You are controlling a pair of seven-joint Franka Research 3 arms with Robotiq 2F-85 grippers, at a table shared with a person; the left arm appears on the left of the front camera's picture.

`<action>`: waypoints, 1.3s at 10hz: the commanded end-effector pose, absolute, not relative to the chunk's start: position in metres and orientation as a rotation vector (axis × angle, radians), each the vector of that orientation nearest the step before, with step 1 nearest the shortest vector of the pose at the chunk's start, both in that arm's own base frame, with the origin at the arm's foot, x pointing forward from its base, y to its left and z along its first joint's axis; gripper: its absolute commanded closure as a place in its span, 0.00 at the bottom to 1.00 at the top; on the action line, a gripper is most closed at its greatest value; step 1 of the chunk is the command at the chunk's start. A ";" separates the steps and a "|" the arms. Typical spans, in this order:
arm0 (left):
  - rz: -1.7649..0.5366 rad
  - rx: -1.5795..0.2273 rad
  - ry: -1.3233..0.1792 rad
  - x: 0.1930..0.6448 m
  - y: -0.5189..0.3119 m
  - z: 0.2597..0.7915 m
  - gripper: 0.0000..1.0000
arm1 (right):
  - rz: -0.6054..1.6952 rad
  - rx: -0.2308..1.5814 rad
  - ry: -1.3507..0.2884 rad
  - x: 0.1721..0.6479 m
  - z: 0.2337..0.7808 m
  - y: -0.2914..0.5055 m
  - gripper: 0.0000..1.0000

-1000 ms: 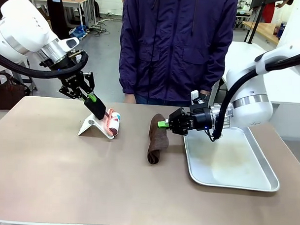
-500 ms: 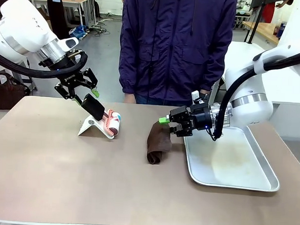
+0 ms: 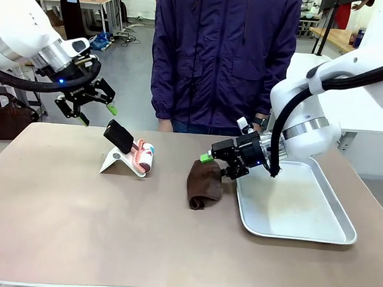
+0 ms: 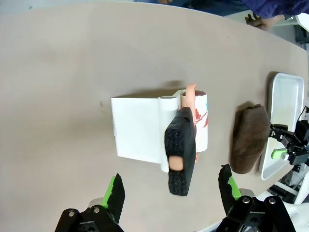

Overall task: Clean the surface of the table.
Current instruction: Return the Lint Roller and towel to their original positions.

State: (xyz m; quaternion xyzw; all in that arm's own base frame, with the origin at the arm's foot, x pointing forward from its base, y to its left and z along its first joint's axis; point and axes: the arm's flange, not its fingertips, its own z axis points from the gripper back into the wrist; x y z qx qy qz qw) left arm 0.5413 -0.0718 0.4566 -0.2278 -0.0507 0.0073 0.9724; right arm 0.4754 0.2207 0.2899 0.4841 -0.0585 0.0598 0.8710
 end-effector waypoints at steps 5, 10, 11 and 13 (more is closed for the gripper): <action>0.025 -0.642 -0.104 0.492 -0.021 0.485 0.00 | 0.157 0.666 -0.186 0.471 0.348 0.244 0.00; -0.033 -1.001 -0.156 0.418 0.024 0.480 0.00 | 0.104 0.898 -0.296 0.433 0.391 0.198 0.00; -0.054 -1.042 -0.153 0.401 0.031 0.472 0.00 | 0.103 1.016 -0.271 0.419 0.394 0.189 0.00; -0.122 -1.162 -0.099 0.377 0.038 0.443 0.00 | 0.122 1.274 -0.210 0.395 0.393 0.166 0.00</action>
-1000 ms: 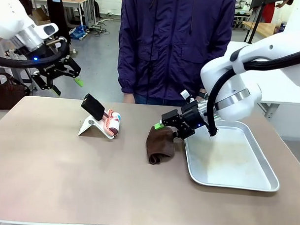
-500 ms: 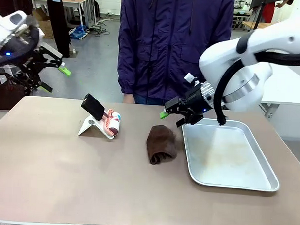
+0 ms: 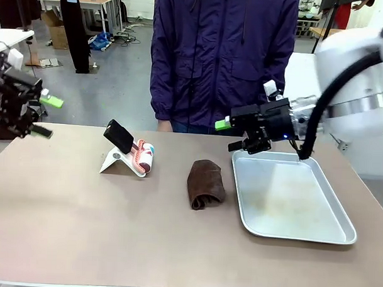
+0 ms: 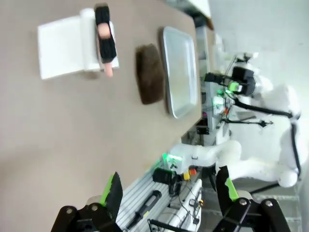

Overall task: Clean the surface of the table.
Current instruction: Return the Lint Roller and towel to their original positions.

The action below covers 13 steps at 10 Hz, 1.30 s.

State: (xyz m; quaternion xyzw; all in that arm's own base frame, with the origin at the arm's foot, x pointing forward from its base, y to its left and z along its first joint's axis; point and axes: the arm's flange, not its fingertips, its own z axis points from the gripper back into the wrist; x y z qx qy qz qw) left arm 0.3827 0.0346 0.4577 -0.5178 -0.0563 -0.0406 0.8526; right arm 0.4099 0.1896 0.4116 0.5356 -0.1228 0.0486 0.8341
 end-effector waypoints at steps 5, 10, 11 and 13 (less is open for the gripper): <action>-0.109 -1.371 -0.171 0.347 0.049 0.404 0.00 | 0.139 1.477 -0.090 0.316 0.381 0.106 0.00; -0.051 -1.390 -0.251 0.320 0.102 0.398 0.00 | 0.123 1.583 -0.093 0.272 0.353 0.003 0.00; -0.037 -1.392 -0.279 0.315 0.110 0.398 0.00 | 0.094 1.575 -0.136 0.267 0.347 -0.008 0.00; -0.012 -1.379 -0.306 0.314 0.110 0.400 0.00 | 0.062 1.574 -0.146 0.256 0.342 -0.029 0.00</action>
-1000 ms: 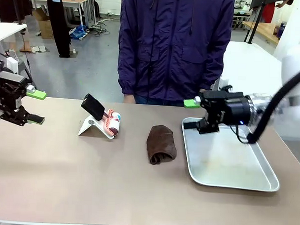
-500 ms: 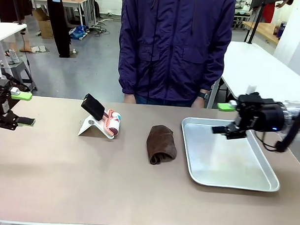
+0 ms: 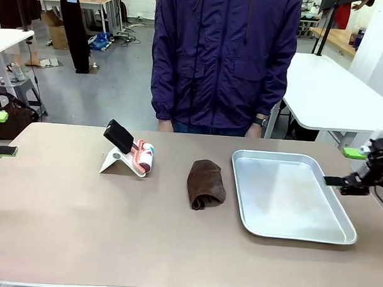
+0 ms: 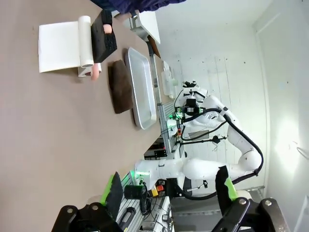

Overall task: Clean the surface of the table.
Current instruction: Return the Lint Roller and towel to their original positions.

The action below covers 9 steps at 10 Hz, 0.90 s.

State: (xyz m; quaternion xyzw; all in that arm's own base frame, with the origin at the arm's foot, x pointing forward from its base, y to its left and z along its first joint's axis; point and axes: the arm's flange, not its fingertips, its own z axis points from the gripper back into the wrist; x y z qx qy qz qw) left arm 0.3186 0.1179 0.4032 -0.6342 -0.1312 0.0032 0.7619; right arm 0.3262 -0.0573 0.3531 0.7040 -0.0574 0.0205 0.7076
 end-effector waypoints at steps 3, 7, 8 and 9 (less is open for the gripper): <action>0.037 -1.367 -0.329 0.324 0.103 0.401 0.00 | -0.026 1.538 -0.117 0.266 0.330 -0.037 0.00; 0.017 -1.372 -0.299 0.321 0.118 0.403 0.00 | 0.009 1.568 -0.117 0.316 0.342 -0.076 0.00; 0.017 -1.372 -0.299 0.321 0.118 0.403 0.00 | 0.009 1.568 -0.117 0.316 0.342 -0.076 0.00; 0.017 -1.372 -0.299 0.321 0.118 0.403 0.00 | 0.009 1.568 -0.117 0.316 0.342 -0.076 0.00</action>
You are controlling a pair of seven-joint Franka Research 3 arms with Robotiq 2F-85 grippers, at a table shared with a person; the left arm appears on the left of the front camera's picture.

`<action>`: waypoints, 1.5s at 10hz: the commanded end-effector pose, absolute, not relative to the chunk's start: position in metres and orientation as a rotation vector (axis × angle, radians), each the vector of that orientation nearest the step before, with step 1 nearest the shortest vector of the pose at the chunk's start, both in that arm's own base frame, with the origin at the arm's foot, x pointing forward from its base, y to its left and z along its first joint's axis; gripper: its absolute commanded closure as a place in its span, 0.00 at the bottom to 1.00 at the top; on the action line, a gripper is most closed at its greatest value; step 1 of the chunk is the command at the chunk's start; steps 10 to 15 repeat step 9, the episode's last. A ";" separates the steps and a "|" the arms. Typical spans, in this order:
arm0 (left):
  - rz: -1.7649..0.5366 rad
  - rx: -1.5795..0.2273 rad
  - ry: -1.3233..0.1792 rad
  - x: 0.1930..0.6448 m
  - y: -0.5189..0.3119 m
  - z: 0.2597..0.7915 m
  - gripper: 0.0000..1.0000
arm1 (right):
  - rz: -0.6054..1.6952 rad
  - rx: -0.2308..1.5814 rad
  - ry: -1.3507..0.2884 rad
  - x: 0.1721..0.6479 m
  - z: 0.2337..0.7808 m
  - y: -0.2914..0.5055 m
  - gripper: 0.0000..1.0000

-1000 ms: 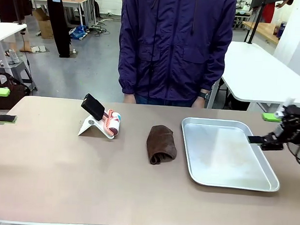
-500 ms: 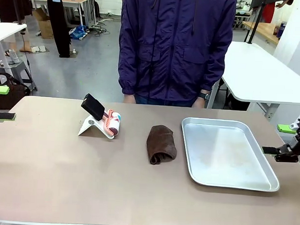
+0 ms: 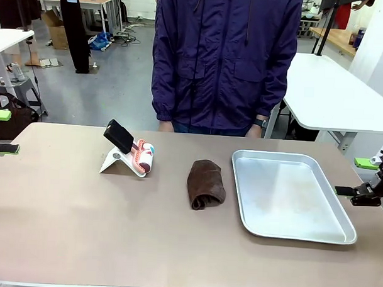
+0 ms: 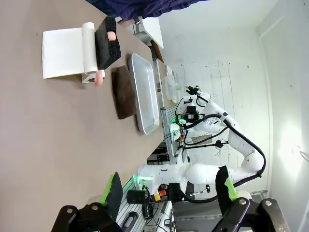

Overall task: Clean the surface of the table.
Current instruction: Return the Lint Roller and towel to their original positions.

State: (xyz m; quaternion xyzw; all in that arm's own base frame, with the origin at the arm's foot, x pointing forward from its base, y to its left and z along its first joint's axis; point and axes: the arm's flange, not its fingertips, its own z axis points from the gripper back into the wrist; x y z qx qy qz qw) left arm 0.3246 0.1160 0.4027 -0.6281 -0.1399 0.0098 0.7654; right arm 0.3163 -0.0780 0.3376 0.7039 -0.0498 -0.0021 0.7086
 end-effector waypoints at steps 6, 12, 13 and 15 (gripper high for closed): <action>0.017 -1.372 -0.299 0.321 0.118 0.403 0.00 | 0.009 1.568 -0.117 0.316 0.342 -0.076 0.00; 0.017 -1.372 -0.299 0.321 0.118 0.403 0.00 | 0.009 1.568 -0.117 0.316 0.342 -0.076 0.00; 0.017 -1.372 -0.299 0.321 0.118 0.403 0.00 | 0.009 1.568 -0.117 0.316 0.342 -0.076 0.00; 0.017 -1.372 -0.299 0.321 0.118 0.403 0.00 | 0.009 1.568 -0.117 0.316 0.342 -0.076 0.00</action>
